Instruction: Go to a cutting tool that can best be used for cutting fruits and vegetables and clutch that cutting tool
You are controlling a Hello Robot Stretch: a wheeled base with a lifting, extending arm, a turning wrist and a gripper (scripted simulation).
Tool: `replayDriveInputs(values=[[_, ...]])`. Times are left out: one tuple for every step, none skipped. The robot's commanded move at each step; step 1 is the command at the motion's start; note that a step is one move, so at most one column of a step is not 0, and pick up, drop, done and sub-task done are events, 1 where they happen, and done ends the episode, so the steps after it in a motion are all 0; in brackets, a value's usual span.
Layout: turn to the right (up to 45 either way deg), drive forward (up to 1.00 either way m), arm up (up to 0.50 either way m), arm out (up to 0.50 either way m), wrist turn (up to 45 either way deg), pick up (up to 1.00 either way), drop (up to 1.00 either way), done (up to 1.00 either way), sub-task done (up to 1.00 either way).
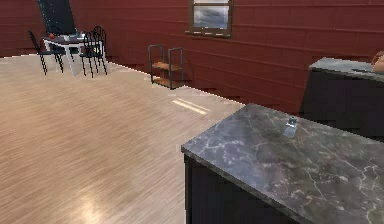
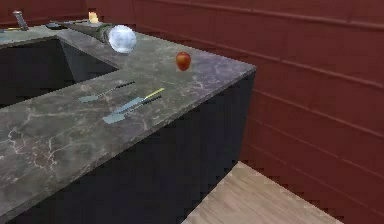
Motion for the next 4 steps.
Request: replayDriveInputs(values=[[-9.0,0.0,0.0,0.0,0.0,0.0,0.0,0.0,0.0],[0.0,0.0,0.5,0.0,0.0,0.0,0.0,0.0,0.0],[0.0,0.0,0.38,0.0,0.0,0.0,0.0,0.0,0.0],[0.0,0.0,0.0,0.5,0.0,0.0,0.0,0.0,0.0]])
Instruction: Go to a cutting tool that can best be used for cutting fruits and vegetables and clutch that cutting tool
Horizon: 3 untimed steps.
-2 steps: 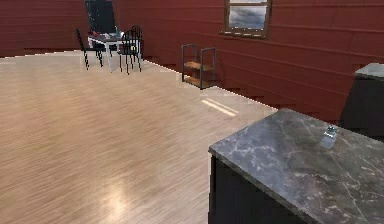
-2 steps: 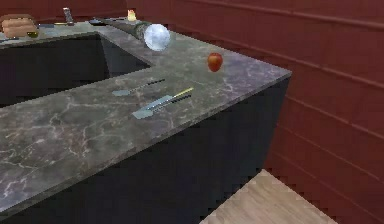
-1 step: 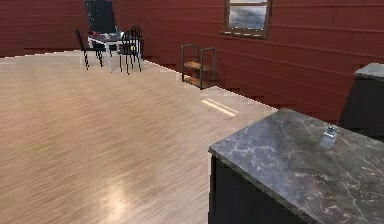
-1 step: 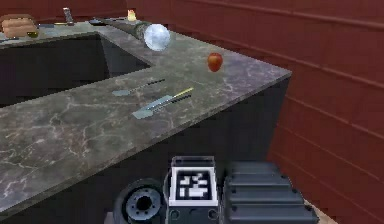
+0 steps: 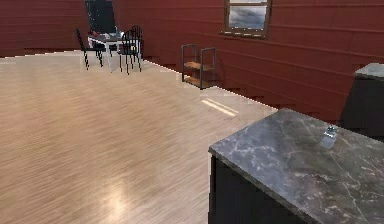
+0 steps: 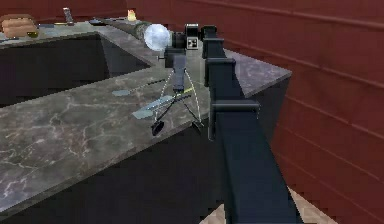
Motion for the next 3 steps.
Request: replayDriveInputs(values=[[0.0,0.0,0.0,0.0,45.0,0.0,0.0,0.0,0.0],[0.0,0.0,0.0,0.0,45.0,0.0,0.0,0.0,0.0],[0.0,0.0,0.0,0.0,6.0,0.0,0.0,0.0,0.0]])
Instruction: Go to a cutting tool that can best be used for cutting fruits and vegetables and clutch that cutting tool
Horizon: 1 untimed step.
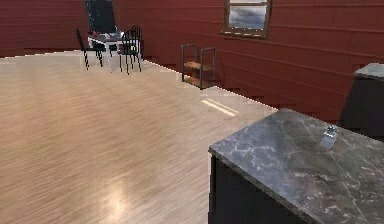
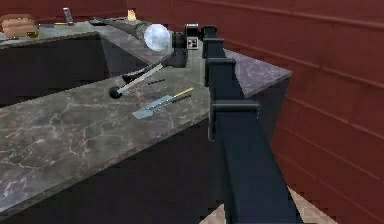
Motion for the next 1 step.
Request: replayDriveInputs(values=[[0.0,0.0,-0.16,0.0,0.0,0.0,0.0,0.0,0.0]])
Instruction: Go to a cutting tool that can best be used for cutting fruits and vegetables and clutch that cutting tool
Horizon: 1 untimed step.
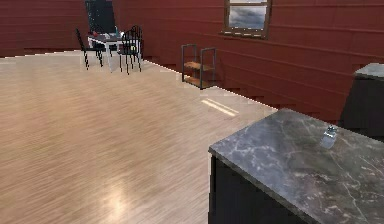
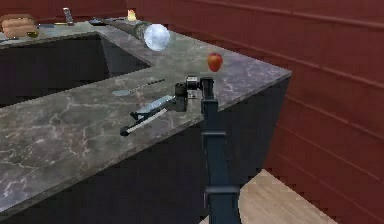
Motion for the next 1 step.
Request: replayDriveInputs(values=[[0.0,0.0,0.1,0.0,0.0,0.0,0.0,0.0,0.0]])
